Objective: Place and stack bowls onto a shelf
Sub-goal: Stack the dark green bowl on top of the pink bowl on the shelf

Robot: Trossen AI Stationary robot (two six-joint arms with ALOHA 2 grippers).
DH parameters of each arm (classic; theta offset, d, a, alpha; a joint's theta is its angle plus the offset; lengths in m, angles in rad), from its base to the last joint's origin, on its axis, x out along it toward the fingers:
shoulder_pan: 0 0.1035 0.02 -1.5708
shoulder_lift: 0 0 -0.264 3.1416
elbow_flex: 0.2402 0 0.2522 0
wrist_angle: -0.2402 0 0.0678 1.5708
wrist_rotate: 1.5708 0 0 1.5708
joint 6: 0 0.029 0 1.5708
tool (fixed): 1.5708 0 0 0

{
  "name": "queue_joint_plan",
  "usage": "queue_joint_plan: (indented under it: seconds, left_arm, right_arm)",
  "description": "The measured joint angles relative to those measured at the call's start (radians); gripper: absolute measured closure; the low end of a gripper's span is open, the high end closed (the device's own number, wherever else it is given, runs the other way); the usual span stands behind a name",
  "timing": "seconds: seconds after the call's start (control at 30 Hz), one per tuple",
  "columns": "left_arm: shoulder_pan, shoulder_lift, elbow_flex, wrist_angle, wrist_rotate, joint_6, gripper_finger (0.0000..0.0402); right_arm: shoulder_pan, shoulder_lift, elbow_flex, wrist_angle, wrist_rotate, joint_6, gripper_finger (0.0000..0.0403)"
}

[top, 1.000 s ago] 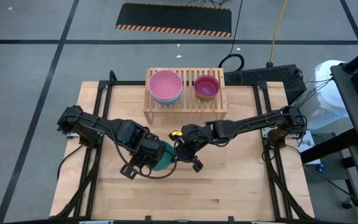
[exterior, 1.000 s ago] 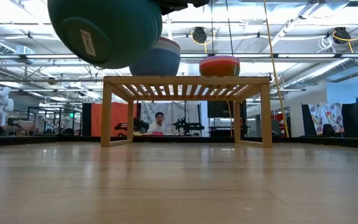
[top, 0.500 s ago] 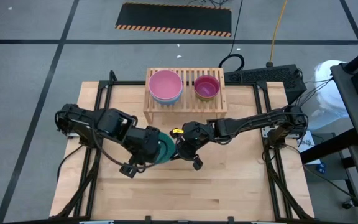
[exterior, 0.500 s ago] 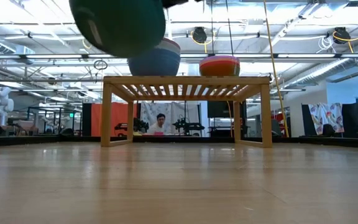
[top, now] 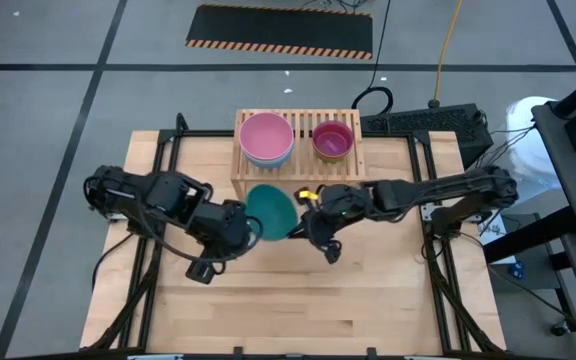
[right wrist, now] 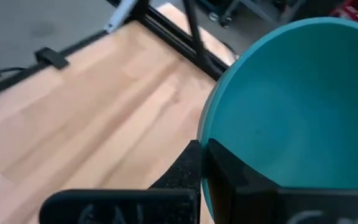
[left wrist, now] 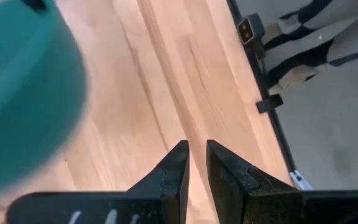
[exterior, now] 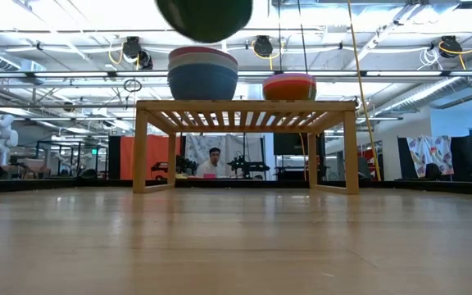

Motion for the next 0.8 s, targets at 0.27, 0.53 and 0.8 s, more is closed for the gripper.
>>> queue_joint_plan:
  seconds: [0.27, 0.53, 0.8]
  left_arm:
    - [-0.007, -0.081, 0.000, -0.001, -0.151, -0.137, 0.0341]
    - [-0.012, -0.201, 0.000, -0.001, -0.394, -0.272, 0.0341]
    - [-0.005, -0.247, 0.000, -0.001, -0.468, -0.330, 0.0341]
  right_arm:
    - [-0.009, -0.132, 0.000, -0.102, 0.140, 0.026, 0.0402]
    - [-0.078, -0.200, 0.001, -0.173, 0.164, 0.109, 0.0402]
    - [-0.183, -0.190, 0.114, -0.267, 0.165, 0.128, 0.0402]
